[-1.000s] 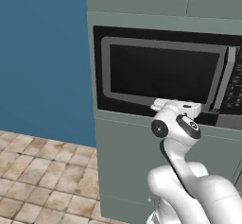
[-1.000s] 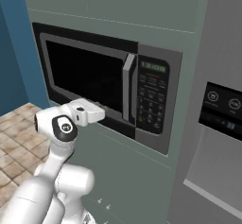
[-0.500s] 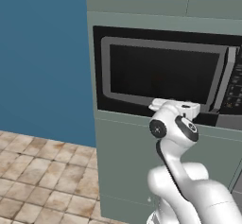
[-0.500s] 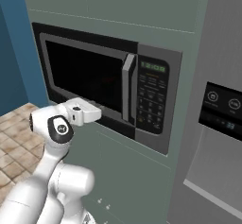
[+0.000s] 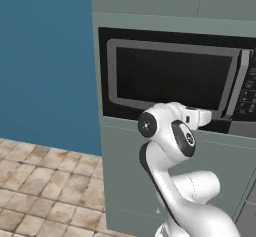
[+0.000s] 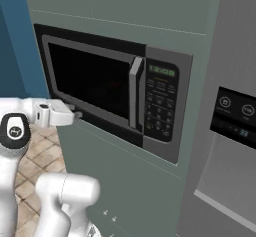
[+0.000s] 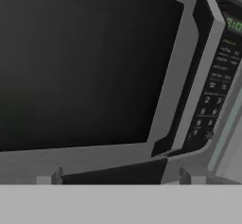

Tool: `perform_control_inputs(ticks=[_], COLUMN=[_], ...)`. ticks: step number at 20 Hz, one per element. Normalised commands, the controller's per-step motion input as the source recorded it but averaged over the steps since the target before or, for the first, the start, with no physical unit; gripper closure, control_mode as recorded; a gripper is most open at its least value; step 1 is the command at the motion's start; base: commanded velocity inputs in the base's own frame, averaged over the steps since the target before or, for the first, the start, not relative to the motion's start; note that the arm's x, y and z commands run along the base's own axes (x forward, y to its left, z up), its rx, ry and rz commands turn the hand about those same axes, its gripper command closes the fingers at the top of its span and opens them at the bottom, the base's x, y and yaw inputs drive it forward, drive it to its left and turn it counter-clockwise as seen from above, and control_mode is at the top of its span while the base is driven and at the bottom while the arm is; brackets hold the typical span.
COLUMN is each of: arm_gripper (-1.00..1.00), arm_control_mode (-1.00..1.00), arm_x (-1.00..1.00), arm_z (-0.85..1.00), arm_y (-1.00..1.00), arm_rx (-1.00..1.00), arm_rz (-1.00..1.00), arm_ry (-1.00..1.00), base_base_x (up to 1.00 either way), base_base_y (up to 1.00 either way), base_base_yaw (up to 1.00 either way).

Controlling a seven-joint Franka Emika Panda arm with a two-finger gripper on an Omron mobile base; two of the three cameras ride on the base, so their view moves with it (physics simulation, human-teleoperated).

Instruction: Place the microwavable item in the microwave. Then, close the microwave door and press the start button.

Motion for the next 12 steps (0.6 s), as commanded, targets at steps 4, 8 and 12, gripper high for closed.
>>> perform_control_inputs(ticks=[4, 8, 12], arm_gripper=[-1.00, -1.00, -1.00], arm_control_mode=[-1.00, -1.00, -1.00], arm_x=[-1.00, -1.00, -1.00], arm_z=[-0.08, -0.30, -0.30], arm_y=[-0.42, -0.90, -1.00], arm_rx=[0.16, 0.43, 0.58], arm_rz=[-0.10, -0.14, -0.14], arm_ry=[-0.09, -0.07, -0.11], base_base_x=[0.00, 0.00, 0.00], base_base_y=[0.00, 0.00, 0.00], base_base_yaw=[0.00, 0.00, 0.00])
